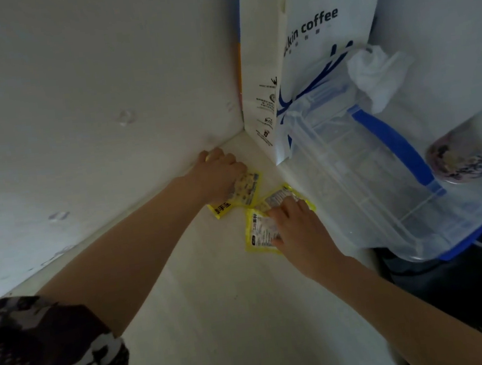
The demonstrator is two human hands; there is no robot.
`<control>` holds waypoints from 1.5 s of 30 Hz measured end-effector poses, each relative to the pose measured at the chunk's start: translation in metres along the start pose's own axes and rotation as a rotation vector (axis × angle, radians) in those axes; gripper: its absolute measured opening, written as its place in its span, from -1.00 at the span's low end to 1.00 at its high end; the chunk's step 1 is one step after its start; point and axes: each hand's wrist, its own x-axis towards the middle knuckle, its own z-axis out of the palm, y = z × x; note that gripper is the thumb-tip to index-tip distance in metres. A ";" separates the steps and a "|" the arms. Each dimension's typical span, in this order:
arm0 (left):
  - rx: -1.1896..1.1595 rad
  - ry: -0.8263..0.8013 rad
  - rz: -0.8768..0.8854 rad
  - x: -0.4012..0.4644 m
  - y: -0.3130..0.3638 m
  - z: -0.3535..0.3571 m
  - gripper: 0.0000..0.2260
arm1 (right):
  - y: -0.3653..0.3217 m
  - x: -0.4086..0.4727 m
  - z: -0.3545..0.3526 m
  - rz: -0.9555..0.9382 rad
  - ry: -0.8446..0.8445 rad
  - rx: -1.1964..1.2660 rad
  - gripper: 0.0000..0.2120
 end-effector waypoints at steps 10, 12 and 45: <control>0.070 0.167 0.103 -0.017 -0.003 -0.007 -0.63 | 0.013 -0.007 -0.009 -0.004 0.024 0.132 -0.71; 0.105 0.121 0.092 -0.023 -0.011 -0.009 -0.65 | 0.017 0.000 -0.014 0.006 0.049 0.131 -0.75; -0.344 0.063 -0.124 -0.055 -0.029 0.023 -0.29 | 0.013 0.001 -0.023 -0.064 -0.164 0.010 -0.71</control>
